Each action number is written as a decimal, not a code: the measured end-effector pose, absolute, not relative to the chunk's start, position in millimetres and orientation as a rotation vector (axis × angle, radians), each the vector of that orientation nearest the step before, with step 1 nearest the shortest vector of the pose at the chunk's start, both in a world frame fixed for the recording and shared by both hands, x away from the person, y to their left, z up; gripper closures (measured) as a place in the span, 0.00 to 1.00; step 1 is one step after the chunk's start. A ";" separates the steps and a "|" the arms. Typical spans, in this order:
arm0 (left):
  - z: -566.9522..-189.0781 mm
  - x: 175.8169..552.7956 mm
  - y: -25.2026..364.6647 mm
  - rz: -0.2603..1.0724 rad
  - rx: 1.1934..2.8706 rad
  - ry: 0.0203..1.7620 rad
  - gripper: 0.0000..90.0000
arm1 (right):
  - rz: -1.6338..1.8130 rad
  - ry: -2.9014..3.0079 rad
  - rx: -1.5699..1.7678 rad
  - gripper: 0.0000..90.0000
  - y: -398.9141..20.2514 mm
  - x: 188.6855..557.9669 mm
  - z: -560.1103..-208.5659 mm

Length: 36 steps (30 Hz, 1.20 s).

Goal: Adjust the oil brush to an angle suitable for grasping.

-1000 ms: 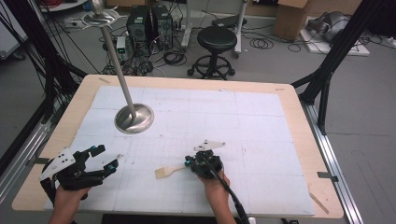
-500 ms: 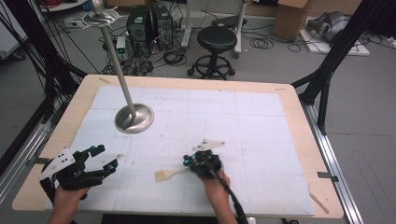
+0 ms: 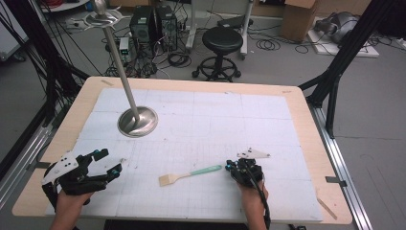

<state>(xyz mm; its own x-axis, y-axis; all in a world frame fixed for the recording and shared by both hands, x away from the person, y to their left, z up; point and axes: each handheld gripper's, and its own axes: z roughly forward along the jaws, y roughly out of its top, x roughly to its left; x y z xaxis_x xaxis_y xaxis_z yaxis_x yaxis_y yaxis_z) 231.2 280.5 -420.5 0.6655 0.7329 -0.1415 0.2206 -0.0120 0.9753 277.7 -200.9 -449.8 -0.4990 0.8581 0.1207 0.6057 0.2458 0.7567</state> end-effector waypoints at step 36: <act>-420.4 230.0 282.7 0.477 1.569 0.817 0.23 | 1.283 2.404 1.210 0.95 -113.3 283.1 -446.6</act>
